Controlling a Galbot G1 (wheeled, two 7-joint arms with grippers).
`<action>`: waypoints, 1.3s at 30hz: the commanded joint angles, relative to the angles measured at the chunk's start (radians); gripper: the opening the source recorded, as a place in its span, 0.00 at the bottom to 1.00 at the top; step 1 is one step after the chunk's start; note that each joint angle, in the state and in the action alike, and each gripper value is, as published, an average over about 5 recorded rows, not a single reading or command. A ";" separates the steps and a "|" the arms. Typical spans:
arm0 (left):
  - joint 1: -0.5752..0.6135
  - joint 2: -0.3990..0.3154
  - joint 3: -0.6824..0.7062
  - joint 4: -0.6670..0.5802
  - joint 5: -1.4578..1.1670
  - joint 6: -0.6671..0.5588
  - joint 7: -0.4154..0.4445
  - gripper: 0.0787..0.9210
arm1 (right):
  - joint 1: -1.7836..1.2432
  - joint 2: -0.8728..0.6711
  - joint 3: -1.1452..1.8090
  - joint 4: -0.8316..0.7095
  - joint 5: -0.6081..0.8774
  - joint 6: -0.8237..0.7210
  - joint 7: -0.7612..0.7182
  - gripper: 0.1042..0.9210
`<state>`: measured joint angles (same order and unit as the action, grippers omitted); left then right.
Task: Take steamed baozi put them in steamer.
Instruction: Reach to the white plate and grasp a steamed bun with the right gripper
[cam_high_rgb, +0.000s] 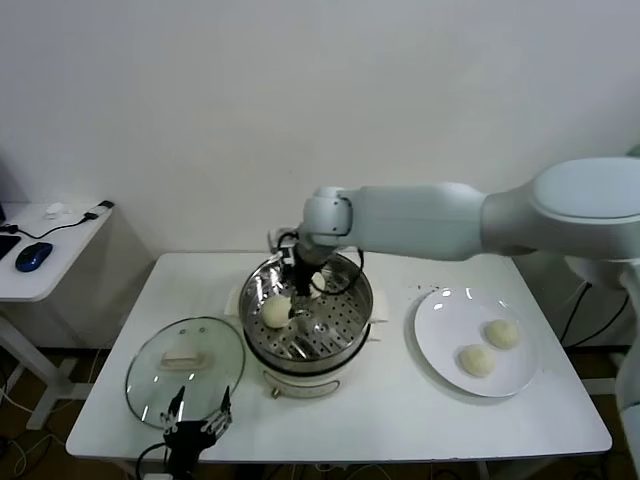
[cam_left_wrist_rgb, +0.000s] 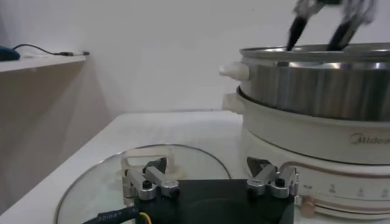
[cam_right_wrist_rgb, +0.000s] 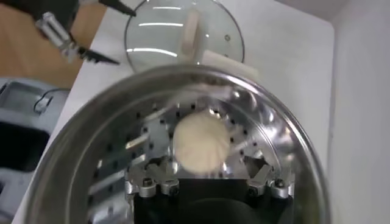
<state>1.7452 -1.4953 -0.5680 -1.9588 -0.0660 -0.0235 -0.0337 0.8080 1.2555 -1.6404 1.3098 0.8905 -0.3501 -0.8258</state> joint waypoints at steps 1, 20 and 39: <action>0.002 0.000 0.000 0.000 0.001 0.000 0.000 0.88 | 0.264 -0.299 -0.150 0.130 -0.077 0.137 -0.196 0.88; -0.019 0.002 -0.015 -0.002 -0.002 0.017 0.008 0.88 | -0.238 -0.744 -0.026 0.061 -0.557 0.157 -0.161 0.88; 0.022 -0.006 -0.021 -0.010 0.017 0.010 0.006 0.88 | -0.618 -0.649 0.313 -0.095 -0.664 0.103 -0.105 0.88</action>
<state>1.7665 -1.5025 -0.5869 -1.9694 -0.0490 -0.0134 -0.0277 0.3348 0.6122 -1.4446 1.2615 0.2803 -0.2417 -0.9365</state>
